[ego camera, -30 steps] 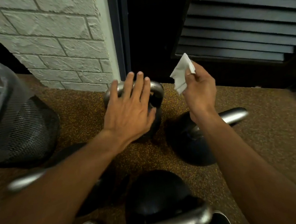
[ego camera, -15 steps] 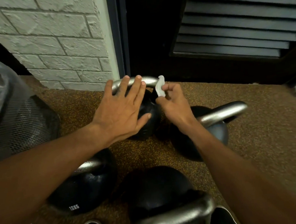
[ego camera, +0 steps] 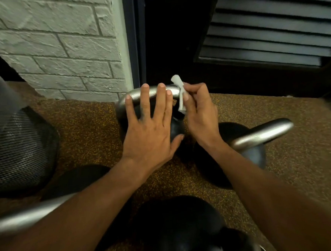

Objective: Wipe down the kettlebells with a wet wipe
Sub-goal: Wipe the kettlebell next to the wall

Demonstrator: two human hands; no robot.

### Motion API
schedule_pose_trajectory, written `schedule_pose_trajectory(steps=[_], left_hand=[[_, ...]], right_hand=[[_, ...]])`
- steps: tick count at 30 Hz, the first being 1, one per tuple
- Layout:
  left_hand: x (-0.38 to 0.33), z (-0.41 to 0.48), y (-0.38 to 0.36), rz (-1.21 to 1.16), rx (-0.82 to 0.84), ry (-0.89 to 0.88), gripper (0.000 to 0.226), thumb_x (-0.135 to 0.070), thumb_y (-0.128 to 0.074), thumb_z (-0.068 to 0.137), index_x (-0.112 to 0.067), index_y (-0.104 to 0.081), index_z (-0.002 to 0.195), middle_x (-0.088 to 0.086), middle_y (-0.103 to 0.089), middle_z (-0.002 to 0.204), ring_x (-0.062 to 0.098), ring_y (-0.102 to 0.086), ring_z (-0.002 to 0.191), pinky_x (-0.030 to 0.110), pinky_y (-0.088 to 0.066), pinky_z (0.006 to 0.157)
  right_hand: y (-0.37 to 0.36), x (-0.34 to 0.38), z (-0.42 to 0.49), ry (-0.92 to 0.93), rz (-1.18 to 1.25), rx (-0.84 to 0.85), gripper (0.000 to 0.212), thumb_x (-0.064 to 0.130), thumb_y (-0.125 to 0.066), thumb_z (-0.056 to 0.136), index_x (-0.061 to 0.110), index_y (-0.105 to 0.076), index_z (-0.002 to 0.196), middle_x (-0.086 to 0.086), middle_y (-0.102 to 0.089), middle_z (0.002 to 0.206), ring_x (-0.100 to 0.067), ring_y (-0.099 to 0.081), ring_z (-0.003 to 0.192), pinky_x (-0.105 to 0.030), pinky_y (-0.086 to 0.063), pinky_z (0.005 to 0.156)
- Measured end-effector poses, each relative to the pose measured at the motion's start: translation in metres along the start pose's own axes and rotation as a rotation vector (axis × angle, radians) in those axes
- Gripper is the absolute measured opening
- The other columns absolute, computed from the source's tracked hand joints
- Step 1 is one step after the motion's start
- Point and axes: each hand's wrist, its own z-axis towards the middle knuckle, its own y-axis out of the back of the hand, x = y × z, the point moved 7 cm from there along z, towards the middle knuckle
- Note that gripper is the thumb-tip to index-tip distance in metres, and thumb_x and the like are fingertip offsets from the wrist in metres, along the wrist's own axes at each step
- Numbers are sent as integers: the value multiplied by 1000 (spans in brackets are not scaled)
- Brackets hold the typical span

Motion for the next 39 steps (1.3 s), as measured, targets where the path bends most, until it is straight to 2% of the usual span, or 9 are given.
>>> schedule_pose_trajectory(steps=[4, 9, 14, 20, 24, 27, 32, 37, 39], left_hand=[[3, 10, 14, -17, 2, -2, 98, -70, -37, 93, -5, -8, 161, 19, -16, 165, 45, -22, 148, 68, -29, 113], [16, 17, 20, -113, 5, 2, 91, -64, -44, 91, -9, -18, 159, 14, -29, 161, 40, -30, 143, 63, -32, 112], [9, 13, 18, -150, 27, 34, 98, -59, -52, 84, -10, -14, 160, 14, -23, 164, 42, -22, 148, 67, -22, 118], [7, 12, 17, -151, 47, 46, 107, -60, -55, 82, -10, -4, 162, 14, -14, 167, 43, -15, 151, 68, -17, 120], [6, 11, 18, -176, 41, 58, 109, -60, -56, 80, -11, -4, 162, 13, -13, 167, 42, -14, 152, 68, -16, 120], [5, 12, 17, -180, 44, 60, 109, -61, -54, 80, -11, -2, 162, 13, -10, 168, 41, -11, 152, 67, -15, 120], [6, 11, 16, -191, 47, 62, 111, -63, -53, 78, -12, -2, 162, 13, -10, 168, 42, -11, 153, 68, -14, 121], [7, 11, 15, -179, 58, 61, 114, -69, -52, 77, -12, 0, 162, 13, -8, 169, 41, -10, 153, 67, -15, 120], [6, 11, 15, -177, 68, 63, 115, -70, -51, 77, -12, 1, 162, 13, -7, 169, 41, -9, 153, 67, -15, 121]], right_hand=[[-11, -12, 1, 50, -104, 38, 44, 26, -54, 105, 18, -47, 147, 2, -58, 132, -1, -53, 109, -3, -38, 89], [-17, -18, 0, -6, -111, 65, 46, 26, -52, 105, 22, -45, 150, 3, -62, 131, -4, -57, 109, -1, -37, 84], [-12, 15, 6, 236, -278, 112, 46, 22, -52, 104, 16, -46, 149, -3, -60, 139, -15, -59, 123, -31, -45, 107], [-12, -9, 0, 16, -345, 113, 46, 24, -49, 105, 26, -42, 150, 6, -65, 94, 0, -58, 68, -20, -51, 62], [-9, 4, 3, 157, -341, 95, 45, 25, -52, 103, 24, -45, 147, 4, -65, 117, -4, -61, 92, -11, -44, 77], [-9, -1, 4, 60, -300, 95, 47, 21, -57, 101, 23, -47, 147, 12, -60, 103, -3, -56, 85, -4, -36, 71], [-5, 19, 8, 241, -369, 180, 43, 22, -57, 101, 20, -49, 144, 1, -67, 119, -10, -63, 96, -24, -51, 78], [-7, -1, 15, -20, -413, 235, 41, 27, -60, 101, 22, -50, 140, 3, -68, 104, -9, -61, 83, -12, -40, 62], [-5, 8, 17, 59, -430, 263, 41, 24, -59, 101, 23, -49, 140, 3, -68, 109, -9, -62, 87, -19, -50, 70]])
